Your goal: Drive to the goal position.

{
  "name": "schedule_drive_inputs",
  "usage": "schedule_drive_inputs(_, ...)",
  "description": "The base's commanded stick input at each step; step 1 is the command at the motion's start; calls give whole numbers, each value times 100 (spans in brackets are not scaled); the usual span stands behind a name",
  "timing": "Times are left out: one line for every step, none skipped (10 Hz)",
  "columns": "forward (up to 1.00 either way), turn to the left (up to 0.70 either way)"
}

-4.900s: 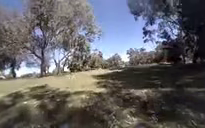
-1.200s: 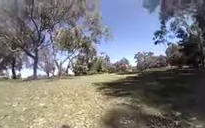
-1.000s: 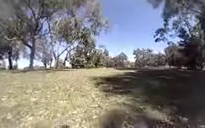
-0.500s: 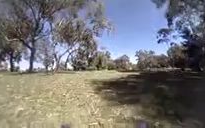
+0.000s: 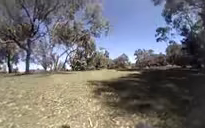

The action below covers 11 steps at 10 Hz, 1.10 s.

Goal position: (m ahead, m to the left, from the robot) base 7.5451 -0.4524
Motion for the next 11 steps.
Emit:
schedule_drive_inputs(100,0)
schedule_drive_inputs(100,0)
schedule_drive_inputs(100,0)
schedule_drive_inputs(100,-3)
schedule_drive_inputs(100,-18)
schedule_drive_inputs(100,-22)
schedule_drive_inputs(100,-7)
schedule_drive_inputs(100,0)
schedule_drive_inputs(100,0)
schedule_drive_inputs(100,-19)
schedule_drive_inputs(100,-4)
